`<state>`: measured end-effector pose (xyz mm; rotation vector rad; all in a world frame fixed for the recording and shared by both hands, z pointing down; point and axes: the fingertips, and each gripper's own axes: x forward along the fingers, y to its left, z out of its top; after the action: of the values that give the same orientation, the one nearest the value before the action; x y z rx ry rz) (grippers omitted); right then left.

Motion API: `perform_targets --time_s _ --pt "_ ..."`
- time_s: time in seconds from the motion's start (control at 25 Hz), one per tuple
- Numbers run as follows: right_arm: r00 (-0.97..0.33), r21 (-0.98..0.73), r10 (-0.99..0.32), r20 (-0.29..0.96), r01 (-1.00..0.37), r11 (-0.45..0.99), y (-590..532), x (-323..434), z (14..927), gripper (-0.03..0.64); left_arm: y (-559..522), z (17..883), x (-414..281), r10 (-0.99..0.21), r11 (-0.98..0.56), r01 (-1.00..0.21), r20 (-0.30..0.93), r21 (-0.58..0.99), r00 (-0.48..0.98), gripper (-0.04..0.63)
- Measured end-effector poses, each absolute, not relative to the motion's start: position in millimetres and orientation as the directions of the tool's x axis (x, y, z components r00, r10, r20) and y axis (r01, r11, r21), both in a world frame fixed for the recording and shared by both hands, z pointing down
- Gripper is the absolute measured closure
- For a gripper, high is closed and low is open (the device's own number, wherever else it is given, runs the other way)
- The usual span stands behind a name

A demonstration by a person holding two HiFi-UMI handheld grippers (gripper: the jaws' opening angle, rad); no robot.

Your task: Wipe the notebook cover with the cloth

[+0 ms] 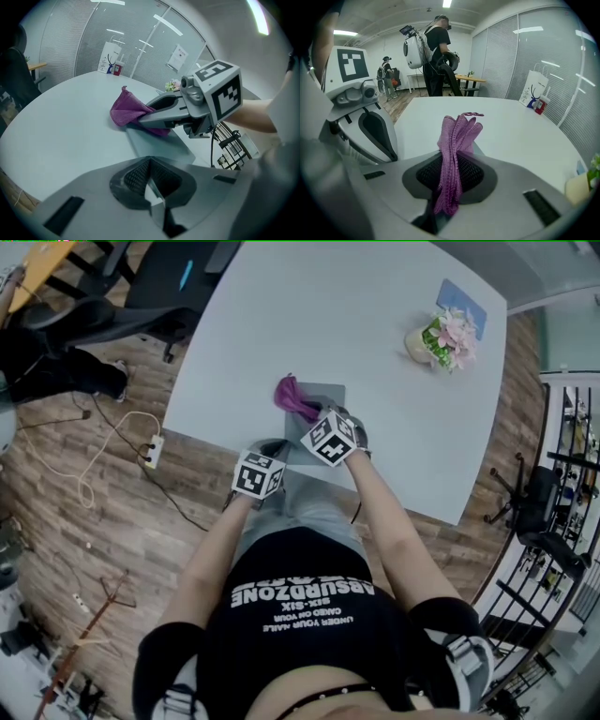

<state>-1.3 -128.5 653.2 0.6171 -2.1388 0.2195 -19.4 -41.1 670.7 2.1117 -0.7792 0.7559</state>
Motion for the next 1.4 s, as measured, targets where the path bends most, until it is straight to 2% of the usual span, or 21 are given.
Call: perform_targets --time_s 0.48,1.4 --pt "-0.498 0.072 -0.372 0.783 -0.522 0.85 -84.0 -2.4 654.1 0.535 -8.9 673.7 -35.3 -0.308 -0.499 -0.742 0.709 0.447 0.634 0.578" --pt "-0.5 0.06 -0.409 0.763 -0.576 0.816 -7.3 -11.4 651.5 0.535 43.5 665.0 -41.1 -0.306 -0.549 -0.726 0.708 0.415 0.636 0.578"
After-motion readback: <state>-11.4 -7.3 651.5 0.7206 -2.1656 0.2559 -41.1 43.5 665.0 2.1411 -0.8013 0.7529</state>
